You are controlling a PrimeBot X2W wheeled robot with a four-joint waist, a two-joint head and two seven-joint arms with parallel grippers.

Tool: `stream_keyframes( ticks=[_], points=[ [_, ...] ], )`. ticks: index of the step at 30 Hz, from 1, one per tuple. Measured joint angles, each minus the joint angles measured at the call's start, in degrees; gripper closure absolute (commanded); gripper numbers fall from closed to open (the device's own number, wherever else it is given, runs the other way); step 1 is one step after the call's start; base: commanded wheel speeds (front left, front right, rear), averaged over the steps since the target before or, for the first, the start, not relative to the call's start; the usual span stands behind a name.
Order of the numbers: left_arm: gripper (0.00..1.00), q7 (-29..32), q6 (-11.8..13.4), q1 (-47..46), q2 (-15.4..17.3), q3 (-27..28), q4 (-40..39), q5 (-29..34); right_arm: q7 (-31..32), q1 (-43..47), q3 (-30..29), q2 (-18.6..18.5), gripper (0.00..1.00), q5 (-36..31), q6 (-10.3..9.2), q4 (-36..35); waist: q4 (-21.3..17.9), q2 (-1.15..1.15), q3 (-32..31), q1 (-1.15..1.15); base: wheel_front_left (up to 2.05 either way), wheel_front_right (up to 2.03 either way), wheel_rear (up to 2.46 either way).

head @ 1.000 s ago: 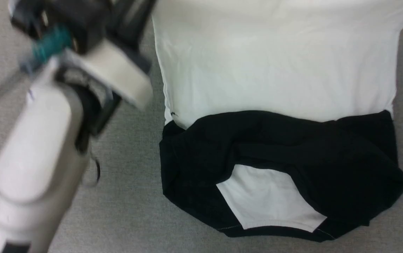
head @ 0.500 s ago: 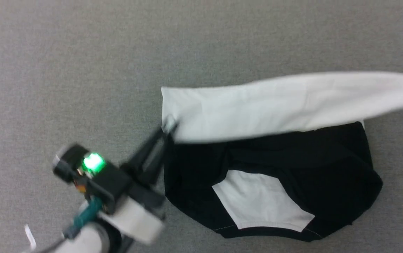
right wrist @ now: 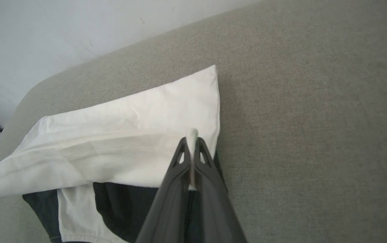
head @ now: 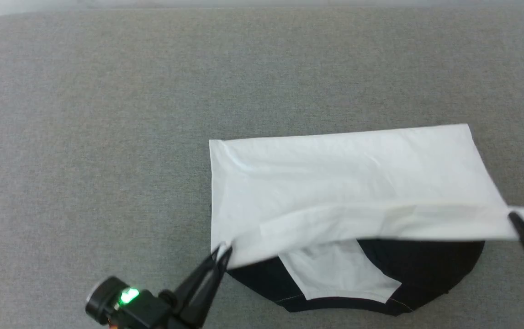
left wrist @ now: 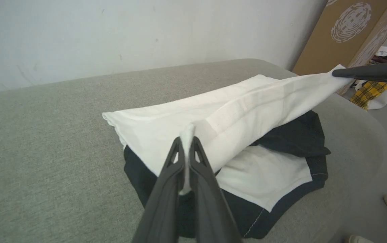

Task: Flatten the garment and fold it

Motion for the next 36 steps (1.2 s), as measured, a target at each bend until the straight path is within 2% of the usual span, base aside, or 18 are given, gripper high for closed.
stream_keyframes(
  ticks=[8,15,16,17,18,20,21,22,30,33,36],
  points=[
    [1.0,-1.1,-2.7,1.4,0.3,-2.6,6.4,-0.8,-0.1,5.0,6.5,-3.3,1.0,1.4,0.0,1.9,0.6,0.0,-0.3,0.01,0.0,0.0,0.0],
    [1.0,-1.3,-4.3,1.8,0.7,-4.3,13.0,-1.2,-0.4,7.3,8.6,-7.0,1.0,1.9,0.0,6.0,0.8,0.0,-0.7,0.01,0.0,0.0,0.0],
    [1.0,-1.5,-4.3,1.8,0.6,-4.4,13.7,-1.4,-0.7,7.5,8.4,-7.1,0.7,1.9,0.0,6.7,0.8,0.0,-0.8,0.01,0.0,0.0,0.0],
    [1.0,-1.8,-4.5,1.8,0.4,-4.3,14.4,-1.6,-1.2,7.6,8.2,-7.1,0.0,1.8,0.0,7.4,0.8,0.0,-1.0,0.01,0.0,0.0,0.0],
    [1.0,-2.1,-4.6,1.8,0.0,-4.2,14.9,-2.0,-1.5,7.6,8.0,-7.2,0.0,1.8,0.0,8.1,0.9,0.0,-1.1,0.01,0.0,0.0,0.0],
    [0.56,-2.6,-4.7,1.7,-0.7,-4.1,15.7,-2.6,-1.5,7.6,8.0,-7.2,0.0,1.8,0.0,8.8,1.0,0.0,-1.5,0.01,0.0,0.0,0.0],
    [0.22,-2.9,-4.7,1.7,-0.9,-4.0,15.9,-2.9,-1.6,7.6,7.9,-7.2,0.0,1.8,0.0,9.1,1.0,0.0,-1.7,0.01,0.0,0.0,0.0],
    [0.0,-3.3,-4.7,1.7,-1.2,-3.7,16.0,-3.3,-1.7,7.6,7.7,-7.2,0.0,1.8,0.0,9.2,1.0,0.0,-1.9,0.01,0.0,0.0,0.0],
    [0.0,-5.4,-4.7,1.8,-2.8,-0.3,13.6,-6.5,-2.2,7.5,5.7,-6.9,0.0,3.8,0.0,7.7,1.2,0.0,-2.9,0.01,0.0,0.0,0.0],
    [0.0,-5.9,-2.6,1.8,-4.2,3.1,10.3,-6.7,-3.5,7.2,3.3,-6.3,0.0,3.5,0.0,7.3,1.3,0.0,-2.6,0.01,0.0,0.0,0.0],
    [0.0,-6.1,1.0,1.7,-6.1,7.2,6.2,-4.6,-4.5,5.7,0.1,-4.5,0.0,1.3,0.0,8.0,1.5,0.0,-2.1,0.01,0.0,0.0,0.0]
  ],
)
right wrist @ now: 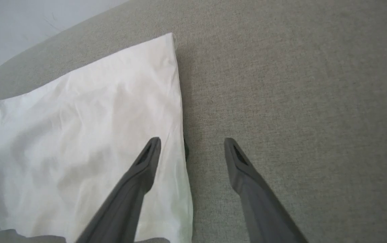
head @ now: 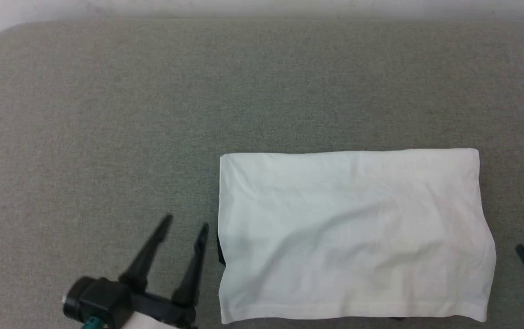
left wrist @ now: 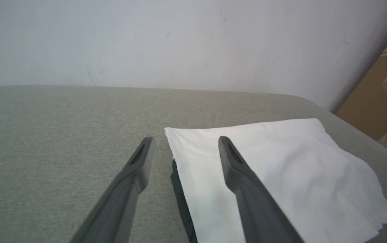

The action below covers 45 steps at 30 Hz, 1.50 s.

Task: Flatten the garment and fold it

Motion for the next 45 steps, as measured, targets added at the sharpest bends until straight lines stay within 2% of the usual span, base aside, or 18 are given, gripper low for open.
stream_keyframes(
  ticks=[4,7,12,24,25,26,27,37,45],
  points=[
    [0.0,-0.1,3.5,-0.7,-4.0,4.5,-5.5,4.3,1.0,-3.8,-1.5,2.3,0.0,-4.0,0.0,2.1,0.3,0.0,1.2,0.0,0.0,0.0,0.0],
    [0.0,-0.1,3.9,-1.2,-6.5,5.5,-7.2,5.8,3.5,-6.8,-0.5,3.7,0.0,-5.6,0.0,4.0,0.5,0.0,2.2,0.01,0.0,0.0,0.0],
    [0.0,-0.1,2.3,-1.2,-8.6,4.8,-6.8,8.0,8.0,-9.6,2.3,4.5,0.0,-5.9,0.0,6.8,1.5,0.0,3.5,0.01,0.0,0.0,0.0],
    [0.0,-0.1,-0.8,-1.2,-11.0,5.3,-4.7,8.7,13.7,-13.2,4.5,3.8,0.0,-4.1,-0.01,9.4,4.7,0.0,5.1,0.0,0.0,0.0,0.0],
    [0.0,-0.1,-1.0,-1.2,-11.1,5.3,-4.5,8.7,14.3,-13.6,4.8,3.9,0.13,-3.9,-0.01,9.6,4.9,0.0,5.1,0.0,0.0,0.0,0.0],
    [0.0,-0.1,-1.2,-1.2,-11.1,5.3,-4.3,8.7,14.8,-13.9,5.0,3.9,0.59,-3.9,-0.01,9.8,5.0,0.0,5.1,0.0,0.0,0.0,0.0],
    [0.0,-0.1,-1.3,-1.2,-11.2,5.3,-4.0,8.7,15.1,-14.2,4.9,4.0,1.0,-4.0,-0.01,10.1,5.1,0.0,5.1,0.0,0.0,0.0,0.0],
    [0.0,-0.1,-1.8,-1.1,-11.4,6.3,-2.9,9.5,13.0,-16.1,1.1,7.6,1.0,-8.4,0.18,13.0,4.8,0.0,3.0,0.01,0.0,0.0,0.0],
    [0.0,-0.1,-1.8,-0.5,-12.0,6.8,-2.7,9.6,12.4,-18.2,-10.7,5.4,1.0,-13.6,0.08,15.3,3.4,0.0,1.6,0.01,0.0,0.0,0.0]
  ],
)
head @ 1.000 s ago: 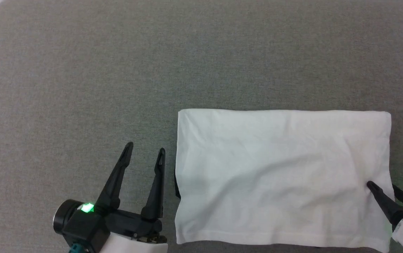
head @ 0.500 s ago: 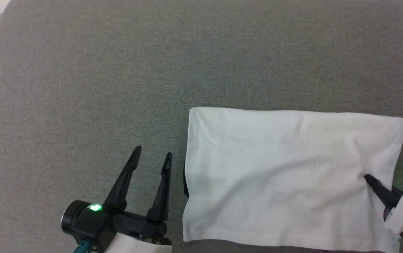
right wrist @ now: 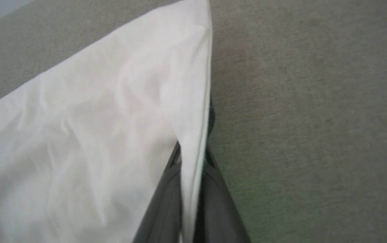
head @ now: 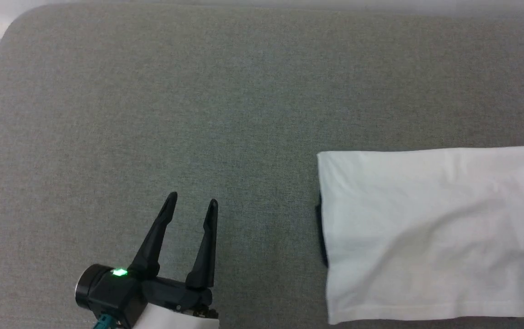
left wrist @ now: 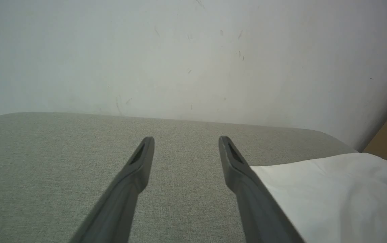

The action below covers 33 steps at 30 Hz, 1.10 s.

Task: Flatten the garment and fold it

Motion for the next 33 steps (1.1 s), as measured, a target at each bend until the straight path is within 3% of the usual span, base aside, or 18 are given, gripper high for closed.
stream_keyframes(
  ticks=[4,8,23,33],
  points=[
    [0.0,0.0,-0.4,0.2,0.0,0.1,0.3,0.0,-0.3,-0.9,-4.3,-2.0,1.0,-2.3,-0.01,1.3,-0.2,0.0,-0.2,0.0,0.0,0.0,0.0],
    [0.0,0.0,-0.4,0.2,0.0,0.1,0.7,0.1,0.4,-1.3,-3.3,-2.0,1.0,-2.0,-0.02,-0.2,-0.3,0.0,-0.4,0.0,0.0,0.0,0.0],
    [0.0,0.0,-1.0,0.4,-1.1,-0.2,1.7,0.1,11.4,3.8,16.1,1.2,1.0,4.6,-0.09,-20.7,-0.4,0.0,-0.8,-0.01,0.0,0.0,0.0],
    [0.0,0.0,-2.3,0.3,-2.3,-0.4,2.8,0.1,13.9,2.1,25.1,1.9,1.0,4.3,-0.09,-22.8,1.3,0.0,-0.4,-0.01,0.0,0.0,0.0]
  ],
)
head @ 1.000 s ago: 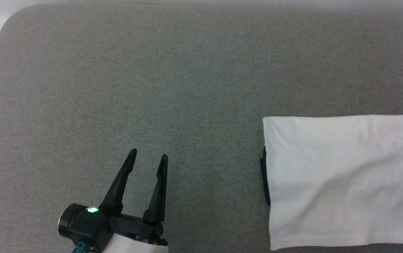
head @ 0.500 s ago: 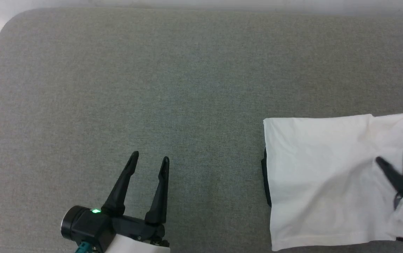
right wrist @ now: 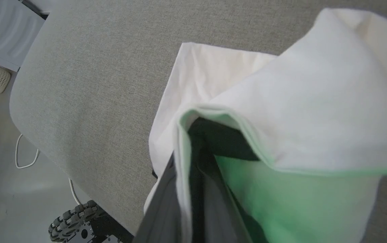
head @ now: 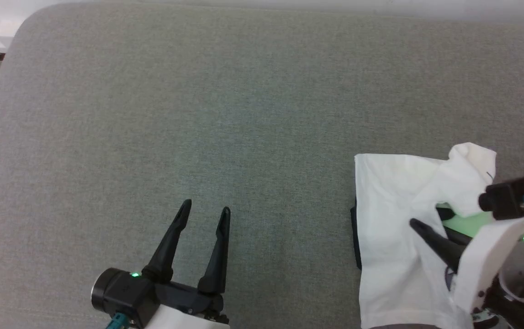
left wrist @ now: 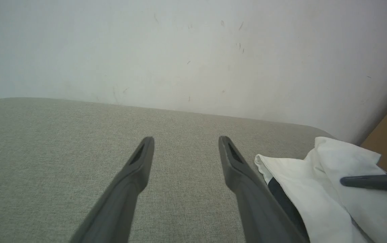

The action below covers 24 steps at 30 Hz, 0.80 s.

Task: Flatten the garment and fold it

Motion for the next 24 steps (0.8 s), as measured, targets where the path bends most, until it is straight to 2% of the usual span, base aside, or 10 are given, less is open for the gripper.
stream_keyframes(
  ticks=[6,19,20,21,24],
  points=[
    [0.0,0.0,-0.6,-0.1,-0.9,-0.1,0.6,0.0,0.0,-3.0,4.3,0.9,1.0,-1.5,0.0,3.1,1.4,0.0,0.2,0.0,0.0,0.0,0.0],
    [0.0,0.0,-2.2,-0.4,-2.6,-0.5,2.6,0.0,1.8,-9.2,7.9,3.5,1.0,-11.6,0.01,16.7,3.6,0.0,0.2,0.0,0.0,0.0,0.0],
    [0.0,0.0,-2.2,-0.5,-2.8,-0.5,2.8,0.0,1.8,-9.4,7.8,3.8,0.55,-12.2,0.01,17.4,3.7,0.0,0.1,0.0,0.0,0.0,0.0],
    [0.0,0.0,-2.5,-0.5,-2.9,-0.5,3.0,0.0,1.8,-9.5,7.7,4.1,0.0,-12.8,0.03,18.1,3.8,0.0,0.0,0.0,0.0,0.0,0.0],
    [0.0,0.0,-2.7,-0.5,-3.2,-0.4,3.5,0.0,1.2,-10.3,8.1,5.0,0.0,-13.8,0.12,19.1,3.9,0.0,-0.4,0.0,0.0,0.0,0.0]
  ],
)
